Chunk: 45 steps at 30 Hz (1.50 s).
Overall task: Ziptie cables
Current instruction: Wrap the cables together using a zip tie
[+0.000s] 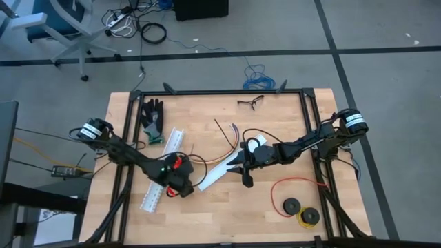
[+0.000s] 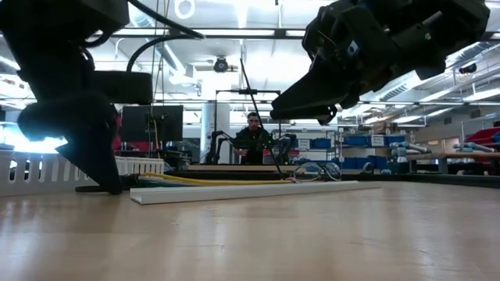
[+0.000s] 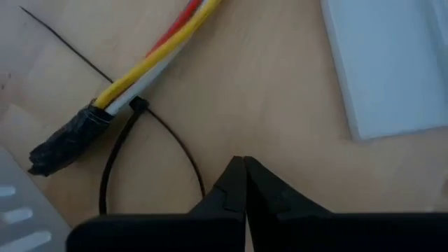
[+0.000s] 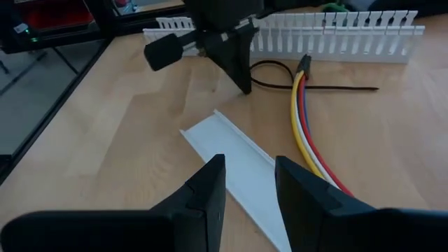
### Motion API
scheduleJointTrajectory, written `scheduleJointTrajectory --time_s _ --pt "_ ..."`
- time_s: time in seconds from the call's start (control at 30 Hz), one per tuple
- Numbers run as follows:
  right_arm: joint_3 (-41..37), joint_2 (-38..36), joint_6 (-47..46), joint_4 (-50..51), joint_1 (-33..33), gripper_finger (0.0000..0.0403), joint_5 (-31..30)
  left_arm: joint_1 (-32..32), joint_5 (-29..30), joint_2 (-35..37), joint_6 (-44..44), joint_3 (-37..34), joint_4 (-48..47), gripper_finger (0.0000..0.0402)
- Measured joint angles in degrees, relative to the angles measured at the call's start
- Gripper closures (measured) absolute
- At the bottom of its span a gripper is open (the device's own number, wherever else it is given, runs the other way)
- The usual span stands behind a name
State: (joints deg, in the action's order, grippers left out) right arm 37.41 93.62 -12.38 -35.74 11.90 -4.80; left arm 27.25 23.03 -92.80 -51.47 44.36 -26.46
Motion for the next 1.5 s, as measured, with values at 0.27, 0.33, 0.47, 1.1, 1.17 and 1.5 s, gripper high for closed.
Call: scheduleJointTrajectory --time_s 0.27,0.33,0.47,1.1,1.17,1.5 --pt "0.0 0.0 1.03 -0.47 -0.01 0.029 -0.02 2.73 5.94 0.05 -0.63 6.31 -8.22 0.0393" --pt "0.0 0.0 1.2 -0.58 -0.02 0.029 -0.03 2.9 7.19 0.05 -0.67 6.33 -7.57 0.0383" --pt "0.0 0.0 1.49 -0.56 0.0 0.029 -0.04 2.69 10.92 0.07 -1.62 5.12 -7.93 0.036" --pt "0.0 0.0 1.46 -1.75 0.0 0.029 -0.02 4.45 12.67 0.33 -10.2 -8.11 12.6 0.0395" --pt "0.0 0.0 1.46 -1.92 0.0 0.029 -0.02 5.11 13.33 0.2 -10.2 -7.62 12.47 0.0397" --pt "0.0 -0.02 1.42 -2.1 0.0 0.029 -0.02 9.53 18.7 0.14 -10.29 -2.42 6.66 0.04"
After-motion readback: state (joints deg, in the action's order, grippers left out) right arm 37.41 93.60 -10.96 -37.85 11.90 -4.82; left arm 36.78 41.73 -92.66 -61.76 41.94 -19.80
